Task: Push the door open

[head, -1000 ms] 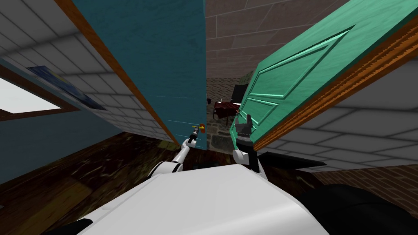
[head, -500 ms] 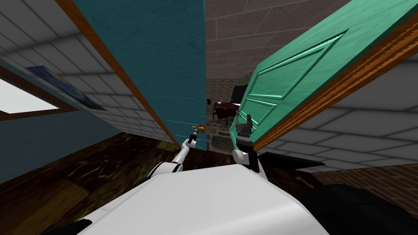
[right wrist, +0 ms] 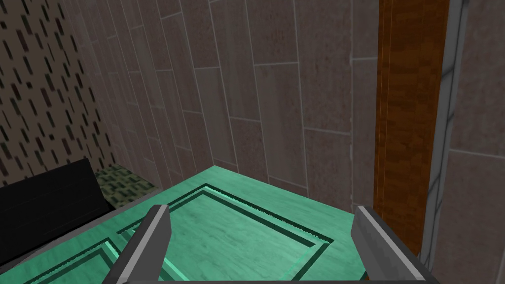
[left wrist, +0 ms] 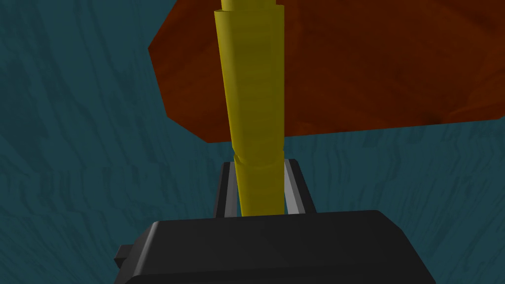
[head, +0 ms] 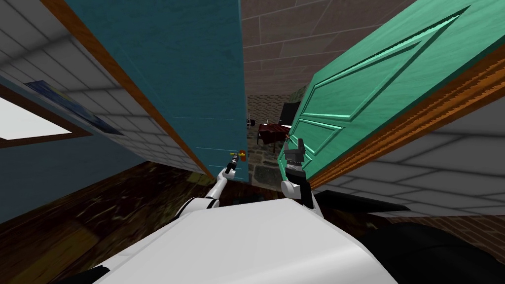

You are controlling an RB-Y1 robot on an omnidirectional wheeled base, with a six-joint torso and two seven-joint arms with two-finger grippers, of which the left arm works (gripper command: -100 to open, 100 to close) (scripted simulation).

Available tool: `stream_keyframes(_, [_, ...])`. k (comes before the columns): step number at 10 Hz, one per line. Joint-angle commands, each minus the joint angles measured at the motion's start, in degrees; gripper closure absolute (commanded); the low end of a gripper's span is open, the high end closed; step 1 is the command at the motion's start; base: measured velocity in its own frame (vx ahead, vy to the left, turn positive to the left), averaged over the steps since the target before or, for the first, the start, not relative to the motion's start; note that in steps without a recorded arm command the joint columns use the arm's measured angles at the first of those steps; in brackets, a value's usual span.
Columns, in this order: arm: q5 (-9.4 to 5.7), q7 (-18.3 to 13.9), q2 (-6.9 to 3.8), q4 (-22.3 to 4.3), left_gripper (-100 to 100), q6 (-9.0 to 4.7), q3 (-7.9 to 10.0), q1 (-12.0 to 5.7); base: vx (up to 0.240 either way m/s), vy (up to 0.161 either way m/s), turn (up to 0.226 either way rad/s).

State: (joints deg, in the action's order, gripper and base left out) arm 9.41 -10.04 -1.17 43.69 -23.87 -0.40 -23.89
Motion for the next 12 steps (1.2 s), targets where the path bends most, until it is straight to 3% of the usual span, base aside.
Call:
stream_keyframes(1, [-0.39, 0.35, -0.92, -2.03, 100, -1.11, 1.28, -1.7, 0.108, -0.069, 0.026])
stream_keyframes(5, [-1.28, 1.38, -2.5, -2.01, 100, -0.97, 3.97, -1.52, 0.154, -0.118, 0.059])
stream_keyframes(8, [-1.4, 1.53, -2.67, -2.01, 100, -0.95, 4.34, -1.5, 0.095, -0.066, 0.021])
stream_keyframes(12, [-2.32, 2.58, -3.6, -1.99, 100, -0.81, 7.09, -1.32, 0.131, -0.119, 0.077])
